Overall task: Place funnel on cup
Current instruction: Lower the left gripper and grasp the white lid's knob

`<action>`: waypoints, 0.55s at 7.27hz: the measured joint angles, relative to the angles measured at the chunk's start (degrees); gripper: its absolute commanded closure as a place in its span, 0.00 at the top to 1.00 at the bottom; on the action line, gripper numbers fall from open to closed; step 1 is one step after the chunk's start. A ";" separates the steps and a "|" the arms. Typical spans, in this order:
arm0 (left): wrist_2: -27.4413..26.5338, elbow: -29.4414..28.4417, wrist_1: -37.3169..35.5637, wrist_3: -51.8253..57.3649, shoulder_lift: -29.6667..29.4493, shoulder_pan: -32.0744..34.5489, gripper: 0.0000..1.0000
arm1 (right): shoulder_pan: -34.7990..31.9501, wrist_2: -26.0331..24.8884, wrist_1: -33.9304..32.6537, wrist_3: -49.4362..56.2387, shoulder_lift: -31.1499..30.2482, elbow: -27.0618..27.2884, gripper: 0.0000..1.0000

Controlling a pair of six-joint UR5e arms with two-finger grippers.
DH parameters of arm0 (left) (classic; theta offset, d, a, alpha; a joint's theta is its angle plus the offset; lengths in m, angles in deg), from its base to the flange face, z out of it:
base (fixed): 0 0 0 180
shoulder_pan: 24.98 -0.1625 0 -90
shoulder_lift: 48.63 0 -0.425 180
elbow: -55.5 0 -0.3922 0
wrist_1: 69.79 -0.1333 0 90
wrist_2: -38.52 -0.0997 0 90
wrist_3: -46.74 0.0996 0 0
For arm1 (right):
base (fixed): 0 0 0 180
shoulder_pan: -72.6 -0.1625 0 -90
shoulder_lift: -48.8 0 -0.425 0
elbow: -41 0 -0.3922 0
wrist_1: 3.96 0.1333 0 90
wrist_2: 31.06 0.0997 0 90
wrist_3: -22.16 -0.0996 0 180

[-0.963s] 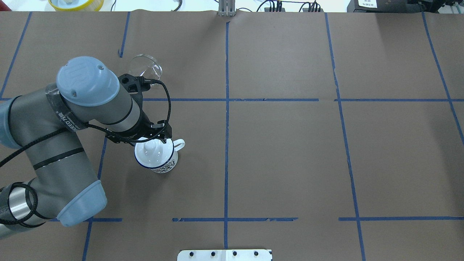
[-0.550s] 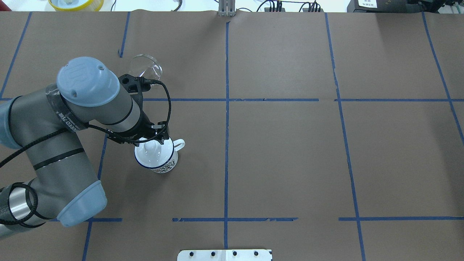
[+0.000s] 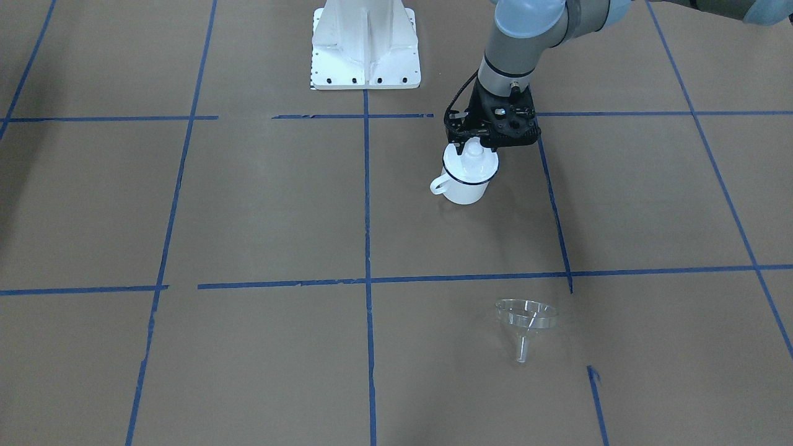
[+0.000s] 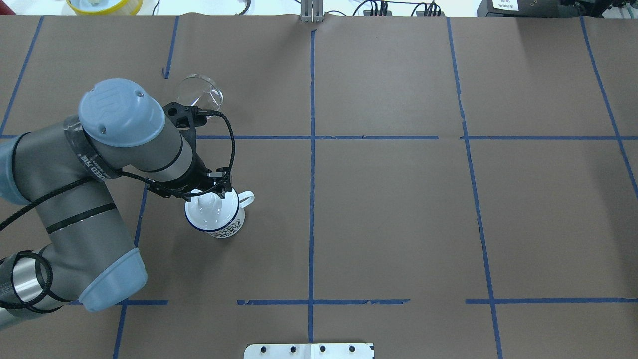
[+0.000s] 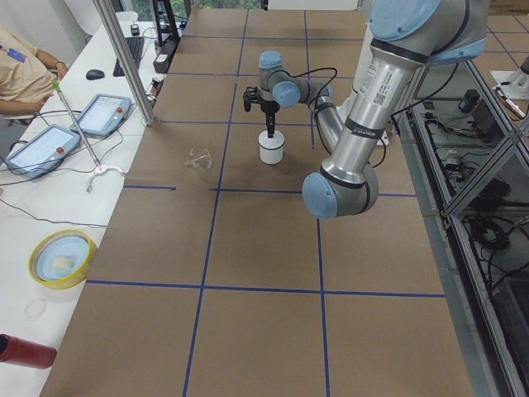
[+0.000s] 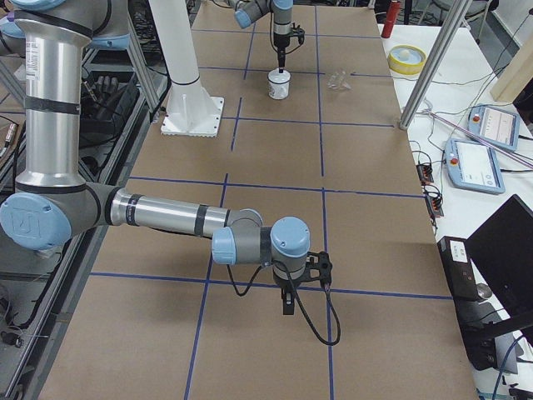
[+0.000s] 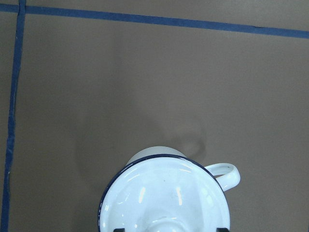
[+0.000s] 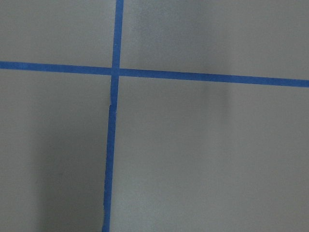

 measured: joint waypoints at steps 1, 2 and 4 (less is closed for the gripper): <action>0.00 -0.17 0.02 0.02 0.00 0.00 0.70 | 0.00 0.00 0.00 0.02 0.00 0.00 1.00; 0.02 -0.36 0.03 0.02 0.00 -0.03 0.67 | 0.00 0.00 0.00 0.01 0.00 0.00 1.00; 0.06 -0.48 0.03 0.01 0.00 -0.13 0.24 | 0.00 0.00 0.00 0.00 0.00 -0.02 1.00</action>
